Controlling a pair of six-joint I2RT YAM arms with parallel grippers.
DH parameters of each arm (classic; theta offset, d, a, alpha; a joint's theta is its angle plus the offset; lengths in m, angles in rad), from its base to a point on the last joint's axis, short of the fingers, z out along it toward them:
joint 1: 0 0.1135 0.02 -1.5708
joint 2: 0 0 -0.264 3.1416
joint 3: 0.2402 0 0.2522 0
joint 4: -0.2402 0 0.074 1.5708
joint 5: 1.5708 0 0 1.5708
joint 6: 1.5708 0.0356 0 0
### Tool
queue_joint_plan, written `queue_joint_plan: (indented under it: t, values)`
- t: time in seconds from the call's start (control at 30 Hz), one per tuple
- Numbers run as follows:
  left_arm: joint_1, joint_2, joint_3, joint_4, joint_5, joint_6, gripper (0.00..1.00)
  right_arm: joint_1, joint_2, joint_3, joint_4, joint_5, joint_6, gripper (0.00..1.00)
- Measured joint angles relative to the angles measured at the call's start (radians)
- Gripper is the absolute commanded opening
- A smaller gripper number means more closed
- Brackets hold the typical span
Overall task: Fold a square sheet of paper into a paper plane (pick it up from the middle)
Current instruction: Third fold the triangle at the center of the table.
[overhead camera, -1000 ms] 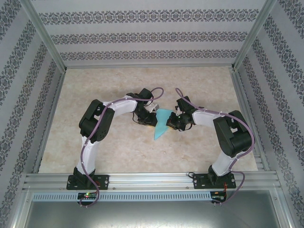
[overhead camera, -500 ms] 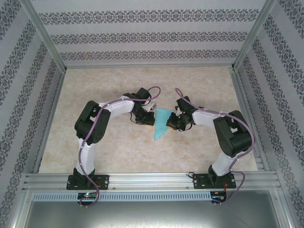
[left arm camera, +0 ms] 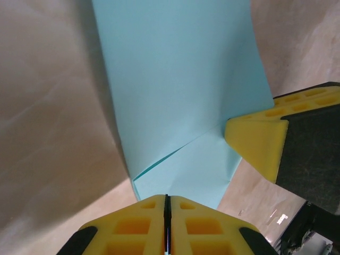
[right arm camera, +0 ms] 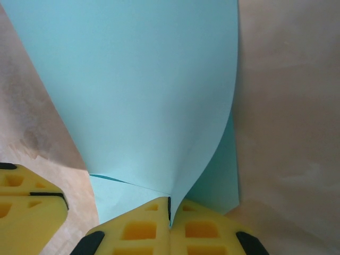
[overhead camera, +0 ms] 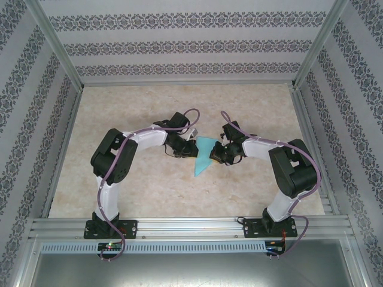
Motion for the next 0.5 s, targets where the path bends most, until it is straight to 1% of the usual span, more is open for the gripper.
queue_joint_plan:
  t: [0.33, 0.5]
  values:
    - [-0.001, 0.047, -0.001, 0.013, -0.003, -0.006, 0.09, 0.0, 0.0, 0.0, 0.0, 0.0, 0.0, 0.04]
    - [-0.001, 0.05, 0.001, 0.014, 0.001, -0.005, 0.07, 0.0, -0.006, 0.0, 0.001, 0.0, 0.004, 0.1]
